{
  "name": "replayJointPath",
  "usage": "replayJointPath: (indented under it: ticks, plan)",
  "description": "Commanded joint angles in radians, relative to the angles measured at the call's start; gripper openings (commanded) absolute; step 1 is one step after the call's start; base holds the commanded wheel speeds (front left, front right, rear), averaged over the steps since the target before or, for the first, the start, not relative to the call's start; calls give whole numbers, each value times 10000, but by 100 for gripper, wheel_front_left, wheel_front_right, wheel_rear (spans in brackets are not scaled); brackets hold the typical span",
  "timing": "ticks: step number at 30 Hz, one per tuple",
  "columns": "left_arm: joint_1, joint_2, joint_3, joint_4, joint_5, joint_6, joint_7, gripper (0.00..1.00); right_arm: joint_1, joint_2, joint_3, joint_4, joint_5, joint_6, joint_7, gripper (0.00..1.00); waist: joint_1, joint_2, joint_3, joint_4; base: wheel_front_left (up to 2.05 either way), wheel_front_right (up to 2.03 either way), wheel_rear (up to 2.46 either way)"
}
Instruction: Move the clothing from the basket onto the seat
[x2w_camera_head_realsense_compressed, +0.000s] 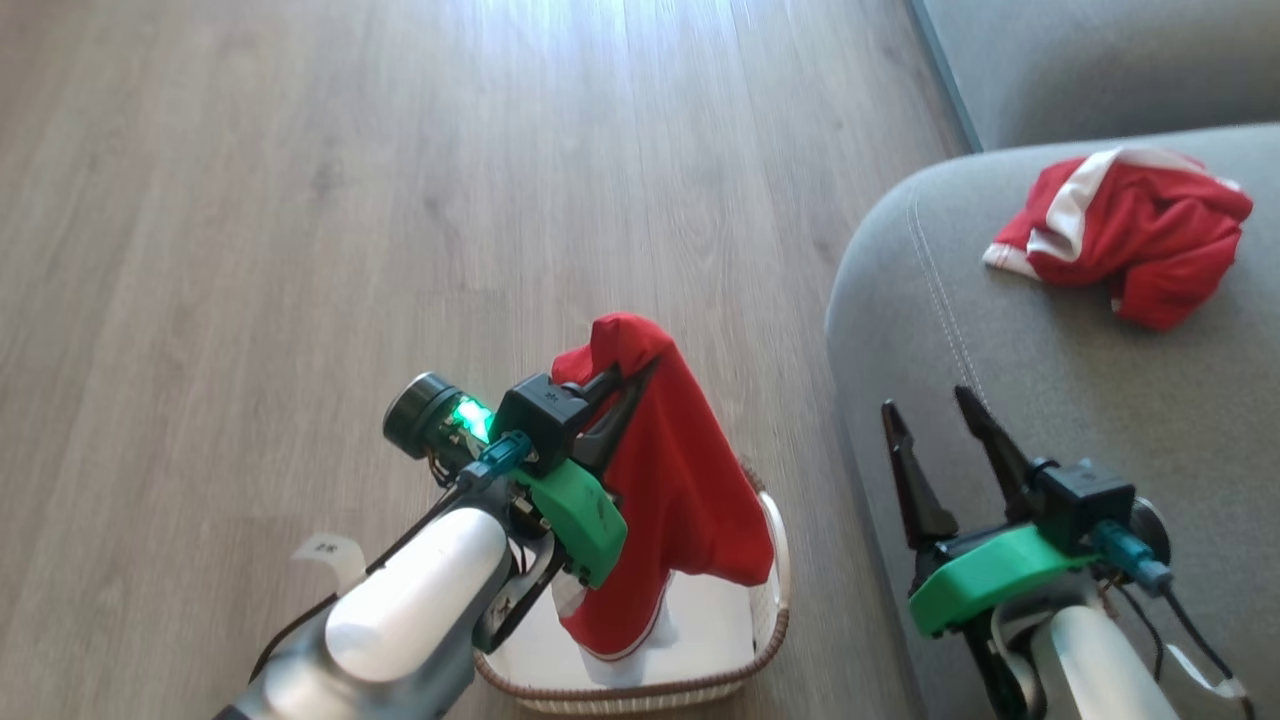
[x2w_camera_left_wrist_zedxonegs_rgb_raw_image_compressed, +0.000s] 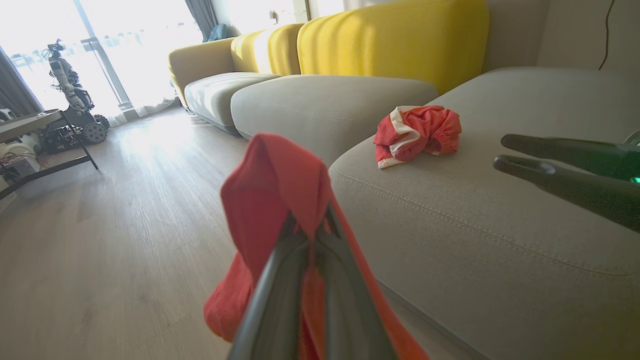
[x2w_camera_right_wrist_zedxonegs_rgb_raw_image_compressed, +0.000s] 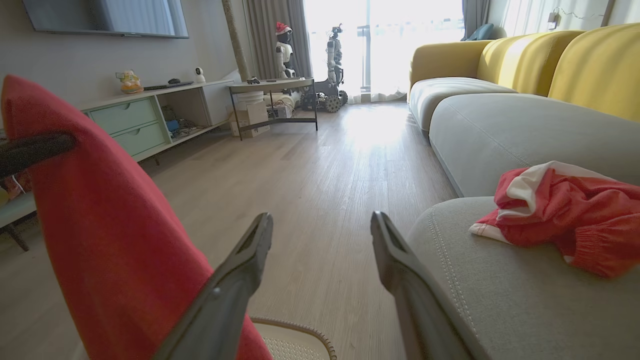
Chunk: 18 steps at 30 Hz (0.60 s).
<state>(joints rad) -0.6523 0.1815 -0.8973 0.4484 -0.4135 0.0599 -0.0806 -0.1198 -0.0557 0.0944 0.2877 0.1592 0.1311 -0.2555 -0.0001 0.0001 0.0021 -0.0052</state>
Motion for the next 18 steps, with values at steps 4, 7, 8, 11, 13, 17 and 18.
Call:
replayJointPath:
  ticks: [4,7,8,11,13,17,18]
  plan:
    - [-553,357,447,-949,-90,134,340,0,-102,55,629,-241,112,-4,-63,100,1,-1,-597,219,0,0,0]
    - [-761,394,458,-1219,-95,125,526,0,-129,55,974,-155,207,-4,-63,100,1,-1,-708,274,0,0,0]
    - [-841,398,467,-1293,-98,118,576,0,-152,55,1085,-119,236,-4,-63,100,1,-1,-735,293,0,0,0]
    - [-1112,403,468,-1458,-80,74,711,0,-278,55,1395,30,265,-4,-52,100,1,-1,-800,348,0,0,0]
    - [-1207,394,462,-1503,-73,49,749,0,-348,55,1488,95,221,-4,-29,100,1,-1,-820,372,0,0,0]
    - [-1549,300,422,-1645,-70,-42,894,0,-768,55,1787,443,-151,-4,99,100,1,-1,-886,506,0,0,0]
    - [-1642,265,412,-1676,-58,-57,909,0,-891,53,1845,557,-243,-4,137,100,1,-1,-899,552,0,0,0]
